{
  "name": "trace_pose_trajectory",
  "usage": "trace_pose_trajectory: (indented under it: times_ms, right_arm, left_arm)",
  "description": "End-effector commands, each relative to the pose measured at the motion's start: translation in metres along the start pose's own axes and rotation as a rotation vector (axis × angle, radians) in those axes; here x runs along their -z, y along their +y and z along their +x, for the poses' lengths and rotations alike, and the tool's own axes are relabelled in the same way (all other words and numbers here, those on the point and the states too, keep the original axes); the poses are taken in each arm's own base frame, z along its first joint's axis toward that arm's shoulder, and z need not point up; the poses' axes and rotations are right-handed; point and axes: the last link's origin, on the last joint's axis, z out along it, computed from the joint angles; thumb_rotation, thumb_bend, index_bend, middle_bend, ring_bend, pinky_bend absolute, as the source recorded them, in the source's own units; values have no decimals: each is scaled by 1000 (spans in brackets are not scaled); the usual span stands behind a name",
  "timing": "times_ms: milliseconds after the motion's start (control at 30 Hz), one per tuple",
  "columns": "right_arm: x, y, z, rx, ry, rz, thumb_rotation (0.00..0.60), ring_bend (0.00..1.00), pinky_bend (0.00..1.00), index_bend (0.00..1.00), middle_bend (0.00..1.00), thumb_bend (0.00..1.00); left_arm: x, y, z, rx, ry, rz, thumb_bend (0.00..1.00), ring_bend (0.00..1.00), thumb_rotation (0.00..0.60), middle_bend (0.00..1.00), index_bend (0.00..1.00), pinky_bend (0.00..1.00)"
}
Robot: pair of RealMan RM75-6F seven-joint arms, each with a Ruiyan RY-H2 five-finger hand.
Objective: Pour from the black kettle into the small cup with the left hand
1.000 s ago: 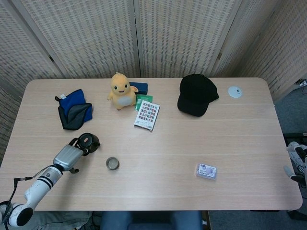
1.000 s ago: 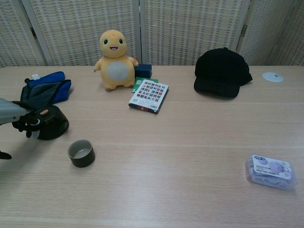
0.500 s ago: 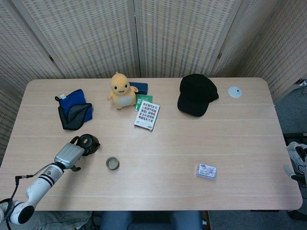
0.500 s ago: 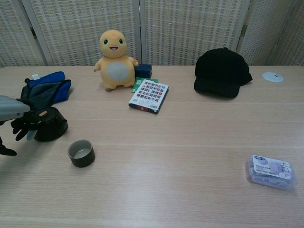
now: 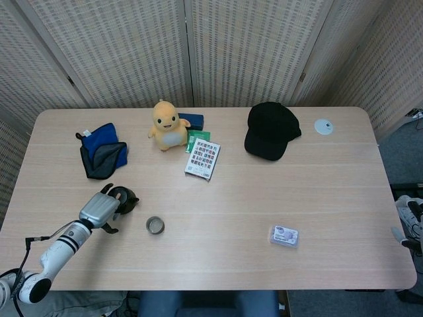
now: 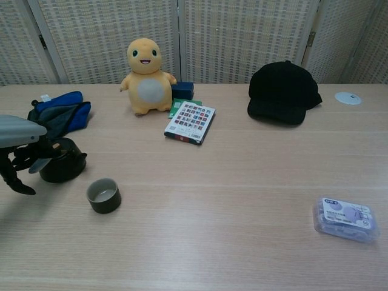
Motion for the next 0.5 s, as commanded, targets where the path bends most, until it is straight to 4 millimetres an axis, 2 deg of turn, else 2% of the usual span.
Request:
trace_pose_trajectory:
  times_ms: [33,100,167,500]
  right_arm:
    - [0,0,0,0,1,-1,600,314,384,381,384,170]
    - [0,0,0,1,1,-2,600,314,384,381,384,169]
    - [0,0,0,0,0,-2,600,315,384,381,384,170]
    - [0,1,-1,-1,-1,-5,600,315,384,381,384,170]
  left_arm:
    - [-2,0,4,28,9,-3,63,690,346,774,711,0]
    - [-3,0,6,53,24,-4,45,705,282,789,726,0]
    - [-4,0,8,87,37,-4,41,721,252,805,742,0]
    - [-7,-2,16,186,107,10,41,796,248,890,823,0]
